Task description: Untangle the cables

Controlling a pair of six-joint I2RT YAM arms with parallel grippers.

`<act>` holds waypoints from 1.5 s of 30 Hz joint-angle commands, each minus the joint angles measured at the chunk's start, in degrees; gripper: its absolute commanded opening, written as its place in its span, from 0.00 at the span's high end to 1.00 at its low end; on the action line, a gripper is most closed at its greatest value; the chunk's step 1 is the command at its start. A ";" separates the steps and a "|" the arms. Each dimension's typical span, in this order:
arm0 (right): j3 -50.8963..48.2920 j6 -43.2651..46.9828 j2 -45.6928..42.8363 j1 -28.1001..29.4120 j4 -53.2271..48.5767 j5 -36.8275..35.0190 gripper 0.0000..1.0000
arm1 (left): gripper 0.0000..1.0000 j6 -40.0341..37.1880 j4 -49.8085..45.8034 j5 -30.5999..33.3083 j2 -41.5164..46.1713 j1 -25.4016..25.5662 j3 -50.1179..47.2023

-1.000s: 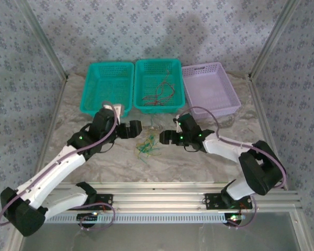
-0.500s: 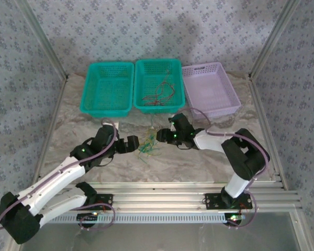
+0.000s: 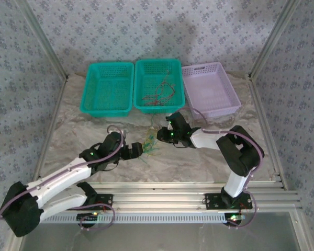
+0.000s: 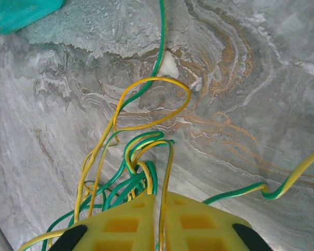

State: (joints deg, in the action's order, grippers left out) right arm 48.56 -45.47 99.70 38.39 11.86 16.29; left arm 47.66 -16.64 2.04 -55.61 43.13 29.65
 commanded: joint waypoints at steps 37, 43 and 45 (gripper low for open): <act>0.84 3.11 -6.10 0.95 -1.78 1.38 1.00 | 0.63 2.82 19.16 -4.63 -27.49 0.54 7.19; 1.34 3.41 -6.27 0.75 -2.47 0.91 1.00 | 0.84 2.56 19.54 -4.83 -27.15 0.46 7.13; 1.34 3.71 -6.61 0.47 -3.03 0.82 1.00 | 0.97 2.32 19.37 -4.77 -27.19 0.55 7.17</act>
State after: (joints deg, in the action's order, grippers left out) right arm 48.64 -43.22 94.48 38.92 10.96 16.97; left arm 50.59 1.28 -1.96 -82.72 43.24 36.27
